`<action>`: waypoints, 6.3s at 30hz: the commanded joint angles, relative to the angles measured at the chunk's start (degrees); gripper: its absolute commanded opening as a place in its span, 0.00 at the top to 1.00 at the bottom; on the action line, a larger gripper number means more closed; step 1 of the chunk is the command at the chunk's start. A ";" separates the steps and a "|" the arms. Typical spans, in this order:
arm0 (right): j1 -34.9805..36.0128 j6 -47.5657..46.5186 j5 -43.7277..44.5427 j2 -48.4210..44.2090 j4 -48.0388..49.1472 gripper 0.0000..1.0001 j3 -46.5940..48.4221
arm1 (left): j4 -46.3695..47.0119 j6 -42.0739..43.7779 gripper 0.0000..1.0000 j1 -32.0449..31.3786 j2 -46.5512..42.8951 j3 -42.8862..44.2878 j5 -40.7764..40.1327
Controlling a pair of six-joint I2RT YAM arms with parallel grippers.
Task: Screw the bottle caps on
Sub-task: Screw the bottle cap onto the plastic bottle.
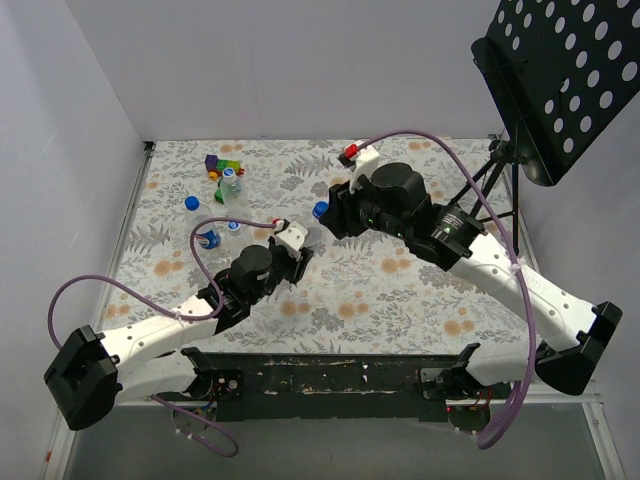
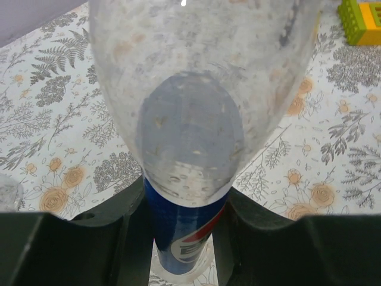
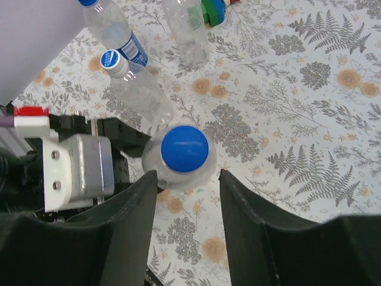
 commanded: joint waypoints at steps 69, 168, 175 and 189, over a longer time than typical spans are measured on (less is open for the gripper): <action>-21.97 -13.51 2.11 47.64 -20.08 0.50 16.24 | -3.12 -2.54 0.72 10.54 -4.44 6.96 8.48; -2.90 -52.79 -39.20 -0.17 -30.71 0.76 13.08 | -41.61 20.66 0.72 10.72 -3.64 19.00 56.03; -0.36 -57.36 -41.39 2.29 -35.27 0.76 14.31 | -46.00 23.39 0.72 10.72 -4.79 19.70 59.19; 2.55 -64.92 -42.37 3.09 -37.74 0.77 14.13 | -55.75 27.68 0.72 10.72 0.74 27.78 68.06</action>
